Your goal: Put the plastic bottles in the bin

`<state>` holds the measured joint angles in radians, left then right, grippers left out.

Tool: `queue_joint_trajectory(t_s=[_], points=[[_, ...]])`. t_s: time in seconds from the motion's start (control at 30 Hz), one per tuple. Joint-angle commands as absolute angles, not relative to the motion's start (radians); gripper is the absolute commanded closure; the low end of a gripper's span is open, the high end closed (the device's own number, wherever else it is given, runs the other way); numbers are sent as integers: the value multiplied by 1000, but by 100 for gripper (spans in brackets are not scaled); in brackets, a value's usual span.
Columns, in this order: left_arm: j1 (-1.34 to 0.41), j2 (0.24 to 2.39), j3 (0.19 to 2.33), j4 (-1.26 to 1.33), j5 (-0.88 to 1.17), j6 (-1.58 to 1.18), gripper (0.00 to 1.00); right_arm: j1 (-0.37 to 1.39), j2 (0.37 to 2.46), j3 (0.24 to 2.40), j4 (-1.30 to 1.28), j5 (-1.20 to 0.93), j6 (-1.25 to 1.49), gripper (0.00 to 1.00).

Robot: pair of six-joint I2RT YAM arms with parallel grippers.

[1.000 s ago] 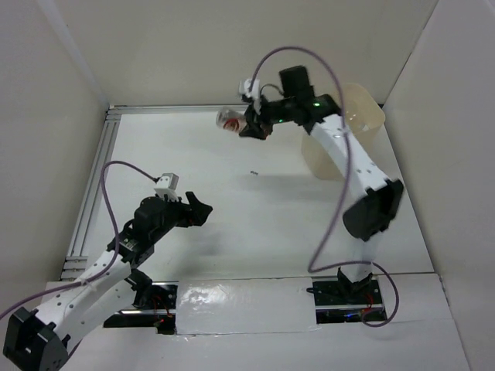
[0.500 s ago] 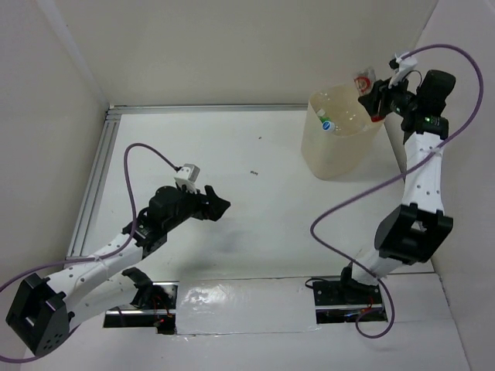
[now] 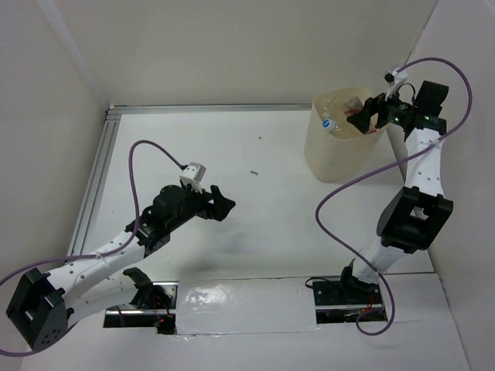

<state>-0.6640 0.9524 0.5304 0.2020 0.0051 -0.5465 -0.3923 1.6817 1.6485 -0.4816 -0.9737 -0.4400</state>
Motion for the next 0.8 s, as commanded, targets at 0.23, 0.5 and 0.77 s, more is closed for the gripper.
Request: queue_joint_trajectory(t_s=[0.23, 0.5, 0.77], points=[[-680, 985, 615, 224, -54, -495, 1, -400, 1505, 1782, -514, -767, -283, 0], [-680, 1032, 669, 224, 24, -451, 1, -324, 1192, 1525, -650, -448, -232, 0], [-670, 1085, 755, 190, 81, -420, 1, -301, 792, 1059, -642, -379, -241, 0]])
